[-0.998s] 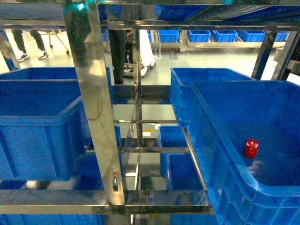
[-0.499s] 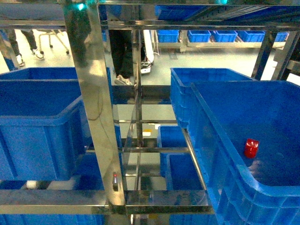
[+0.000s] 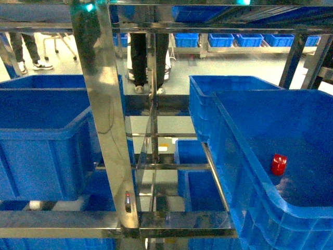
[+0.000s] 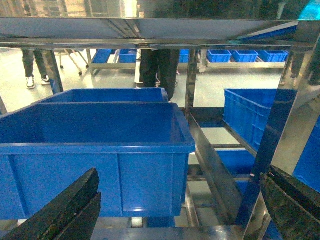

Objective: Pick red block from blue box to shelf

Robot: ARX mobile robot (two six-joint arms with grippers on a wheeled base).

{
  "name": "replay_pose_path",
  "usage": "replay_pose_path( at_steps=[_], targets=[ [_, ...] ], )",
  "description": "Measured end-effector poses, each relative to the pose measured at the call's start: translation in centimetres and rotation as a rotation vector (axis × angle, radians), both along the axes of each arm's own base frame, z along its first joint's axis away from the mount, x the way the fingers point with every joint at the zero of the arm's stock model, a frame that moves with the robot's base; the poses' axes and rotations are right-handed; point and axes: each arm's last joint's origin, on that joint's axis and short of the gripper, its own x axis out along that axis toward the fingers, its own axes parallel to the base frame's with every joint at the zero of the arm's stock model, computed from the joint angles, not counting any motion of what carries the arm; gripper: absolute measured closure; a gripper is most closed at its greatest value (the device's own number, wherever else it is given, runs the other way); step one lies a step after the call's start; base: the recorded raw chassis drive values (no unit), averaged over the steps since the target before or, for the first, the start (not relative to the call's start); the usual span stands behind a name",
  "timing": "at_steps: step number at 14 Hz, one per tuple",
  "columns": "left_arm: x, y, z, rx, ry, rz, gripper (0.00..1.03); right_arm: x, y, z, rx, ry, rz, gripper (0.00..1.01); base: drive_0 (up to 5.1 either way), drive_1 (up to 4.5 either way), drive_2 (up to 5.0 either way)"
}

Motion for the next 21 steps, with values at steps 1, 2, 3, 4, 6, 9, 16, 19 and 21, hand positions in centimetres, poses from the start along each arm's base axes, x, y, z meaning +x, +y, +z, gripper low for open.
replay_pose_path(
  at_steps=[1, 2, 3, 4, 6, 9, 16, 19, 21],
  targets=[
    [0.0, 0.0, 0.0, 0.000, 0.000, 0.000, 0.05, -0.1, 0.0, 0.0, 0.000, -0.001, 0.000, 0.99, 0.0, 0.00, 0.0],
    [0.0, 0.0, 0.0, 0.000, 0.000, 0.000, 0.05, -0.2, 0.0, 0.0, 0.000, 0.001, 0.000, 1.00, 0.0, 0.00, 0.0],
    [0.0, 0.0, 0.0, 0.000, 0.000, 0.000, 0.05, -0.3, 0.0, 0.0, 0.000, 0.001, 0.000, 0.99, 0.0, 0.00, 0.0],
    [0.0, 0.0, 0.0, 0.000, 0.000, 0.000, 0.05, -0.7, 0.0, -0.4, 0.000, 0.035, 0.000, 1.00, 0.0, 0.00, 0.0],
    [0.0, 0.0, 0.0, 0.000, 0.000, 0.000, 0.05, -1.4, 0.0, -0.1, 0.000, -0.008, 0.003, 0.99, 0.0, 0.00, 0.0],
    [0.0, 0.0, 0.0, 0.000, 0.000, 0.000, 0.05, -1.4, 0.0, -0.4, 0.000, 0.011, 0.003, 1.00, 0.0, 0.00, 0.0],
    [0.0, 0.0, 0.0, 0.000, 0.000, 0.000, 0.05, -1.4, 0.0, -0.4, 0.000, 0.010, 0.003, 0.67, 0.0, 0.00, 0.0],
    [0.0, 0.0, 0.0, 0.000, 0.000, 0.000, 0.05, -1.4, 0.0, -0.4, 0.000, 0.010, 0.003, 0.29, 0.0, 0.00, 0.0],
    [0.0, 0.0, 0.0, 0.000, 0.000, 0.000, 0.05, -1.4, 0.0, -0.4, 0.000, 0.010, 0.003, 0.02, 0.0, 0.00, 0.0]
  ],
)
